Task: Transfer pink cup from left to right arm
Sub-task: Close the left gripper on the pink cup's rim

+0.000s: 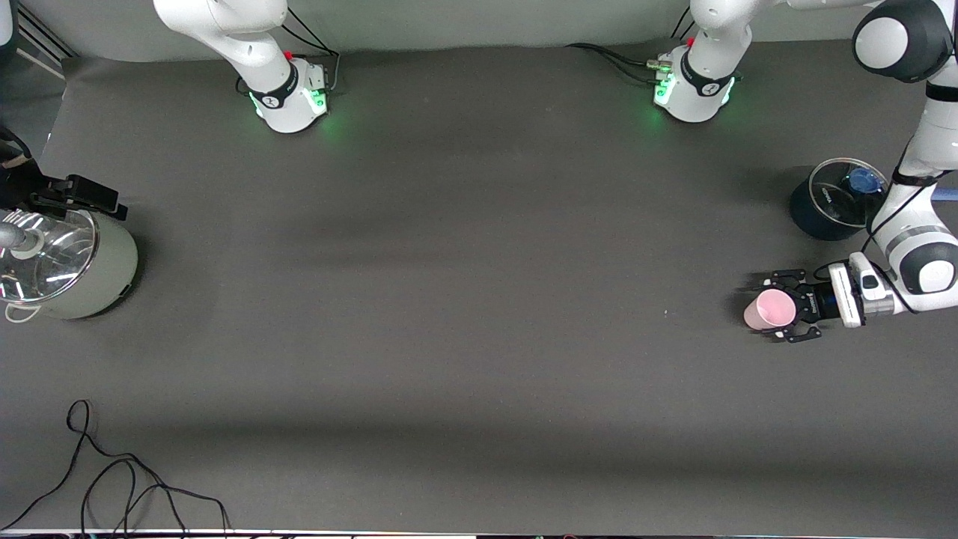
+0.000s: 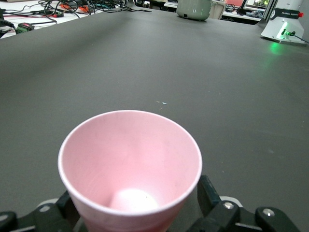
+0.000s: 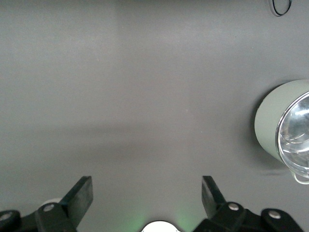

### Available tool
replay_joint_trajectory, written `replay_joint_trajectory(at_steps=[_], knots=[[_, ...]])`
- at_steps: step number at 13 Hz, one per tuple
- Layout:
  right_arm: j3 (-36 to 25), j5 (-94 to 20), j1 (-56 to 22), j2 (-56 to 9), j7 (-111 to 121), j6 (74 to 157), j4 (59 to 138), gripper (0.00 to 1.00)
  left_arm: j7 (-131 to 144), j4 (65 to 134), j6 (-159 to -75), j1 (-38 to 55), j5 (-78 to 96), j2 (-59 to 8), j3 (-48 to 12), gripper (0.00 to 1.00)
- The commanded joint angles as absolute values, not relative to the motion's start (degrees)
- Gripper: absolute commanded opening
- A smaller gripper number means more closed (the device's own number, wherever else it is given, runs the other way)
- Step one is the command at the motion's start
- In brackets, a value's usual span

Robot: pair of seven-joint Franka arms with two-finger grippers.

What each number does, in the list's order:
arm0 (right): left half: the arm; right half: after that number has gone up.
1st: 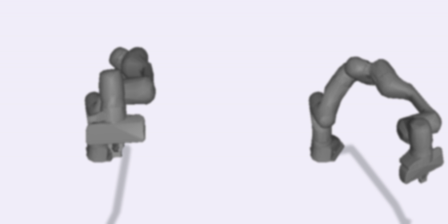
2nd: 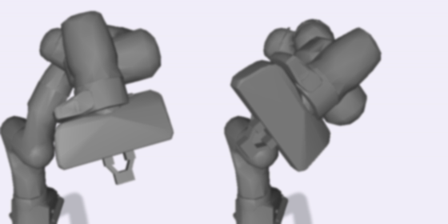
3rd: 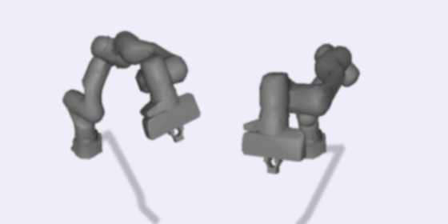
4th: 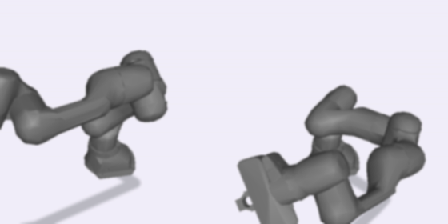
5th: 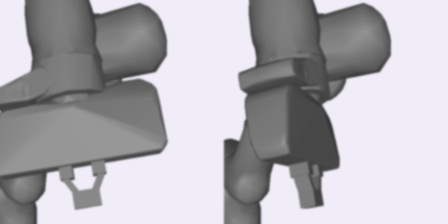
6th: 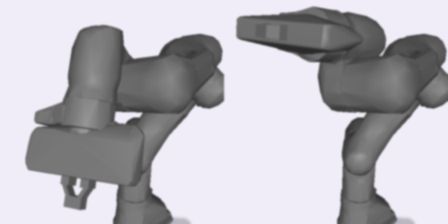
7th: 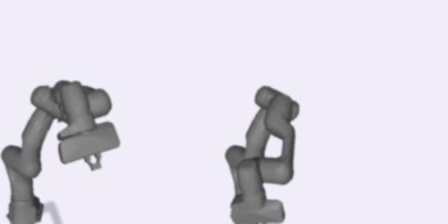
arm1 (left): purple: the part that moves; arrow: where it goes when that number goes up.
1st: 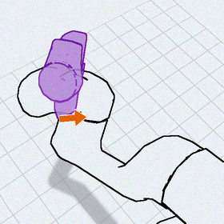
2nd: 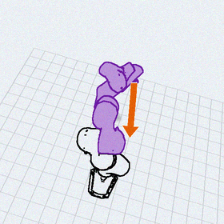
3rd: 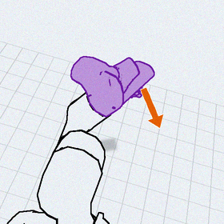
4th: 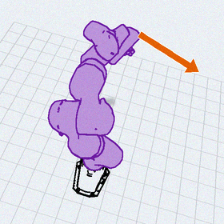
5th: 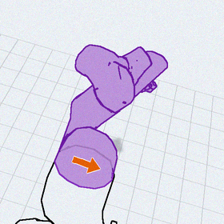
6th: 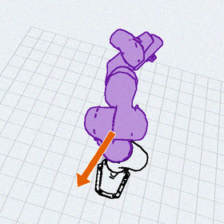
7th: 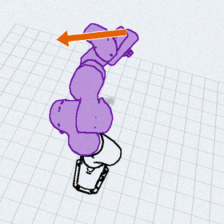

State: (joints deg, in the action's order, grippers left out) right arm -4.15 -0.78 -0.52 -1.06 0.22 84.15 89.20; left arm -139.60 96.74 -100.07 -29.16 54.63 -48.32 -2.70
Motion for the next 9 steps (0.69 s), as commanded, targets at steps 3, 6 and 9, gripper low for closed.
replay_joint_trajectory(at_steps=[3, 6, 9], knots=[[-4.4, -0.5, -0.9, -1.1, 0.1, 83.8, 88.9, 1.00, -142.5, 94.7, -99.1, -29.8, 55.9, -50.3, -3.6, 0.68], [-4.4, -0.5, -0.9, -1.0, 0.3, 83.7, 88.8, 1.00, -142.6, 94.5, -99.4, -29.4, 55.9, -50.3, -3.9, 0.00], [-4.5, -0.5, -0.9, -0.9, 0.4, 83.6, 88.8, 1.00, -140.4, 91.9, -97.3, -29.0, 55.9, -50.0, -7.0, 0.00]])
